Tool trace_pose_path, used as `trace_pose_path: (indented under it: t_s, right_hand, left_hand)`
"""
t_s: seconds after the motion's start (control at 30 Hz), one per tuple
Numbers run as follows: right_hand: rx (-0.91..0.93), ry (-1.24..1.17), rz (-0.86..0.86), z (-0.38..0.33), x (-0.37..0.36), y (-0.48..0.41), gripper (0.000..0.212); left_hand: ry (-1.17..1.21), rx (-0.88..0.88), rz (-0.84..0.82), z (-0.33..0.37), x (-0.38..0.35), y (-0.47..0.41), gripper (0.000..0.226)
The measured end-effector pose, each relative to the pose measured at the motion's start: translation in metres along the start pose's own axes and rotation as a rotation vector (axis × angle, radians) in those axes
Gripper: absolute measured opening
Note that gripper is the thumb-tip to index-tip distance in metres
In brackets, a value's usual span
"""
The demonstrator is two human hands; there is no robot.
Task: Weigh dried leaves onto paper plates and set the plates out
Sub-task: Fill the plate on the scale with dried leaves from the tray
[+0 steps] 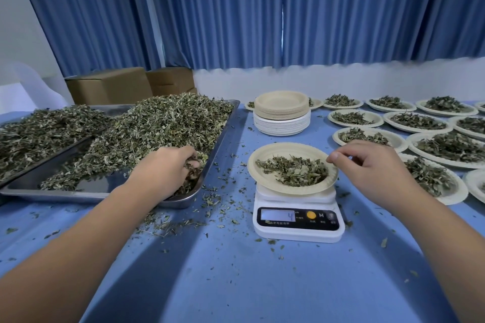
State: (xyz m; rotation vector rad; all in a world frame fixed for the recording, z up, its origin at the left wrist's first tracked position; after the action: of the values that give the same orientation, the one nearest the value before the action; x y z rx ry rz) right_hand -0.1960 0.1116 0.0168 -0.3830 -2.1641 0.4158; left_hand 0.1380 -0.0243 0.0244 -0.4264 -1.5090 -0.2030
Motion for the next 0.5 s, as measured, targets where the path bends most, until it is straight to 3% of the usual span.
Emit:
trace_pose_path:
  t_s: [0.13,0.2,0.33,0.5]
  right_hand:
    - [0.010,-0.015,0.002,0.000,-0.001,0.000,0.020]
    - [0.018,-0.032,0.010,-0.001,-0.001,0.000,0.021]
    - [0.016,-0.070,0.027,-0.001,-0.001,0.001,0.021]
    - [0.018,-0.053,0.049,-0.001,0.001,0.000,0.019]
  left_hand:
    - [-0.048,-0.005,0.054,0.004,0.005,-0.003,0.011]
    - [-0.028,-0.049,0.106,0.011,0.012,-0.005,0.017]
    - [0.130,-0.147,0.263,0.040,0.033,-0.007,0.023]
    - [0.337,-0.255,0.340,0.090,0.054,-0.018,0.020]
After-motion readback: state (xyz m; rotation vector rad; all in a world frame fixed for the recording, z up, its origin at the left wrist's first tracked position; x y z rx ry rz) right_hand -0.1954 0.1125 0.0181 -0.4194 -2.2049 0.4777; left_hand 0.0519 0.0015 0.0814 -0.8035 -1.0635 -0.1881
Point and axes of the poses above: each hand's wrist, its own y-axis away from the middle knuckle, its own x-axis out of the back of the hand, z = x × y, the point moved 1 cm from there along -y, towards the middle knuckle, and after that the axes turned 9 degrees about -z, right-handed, at the moved point
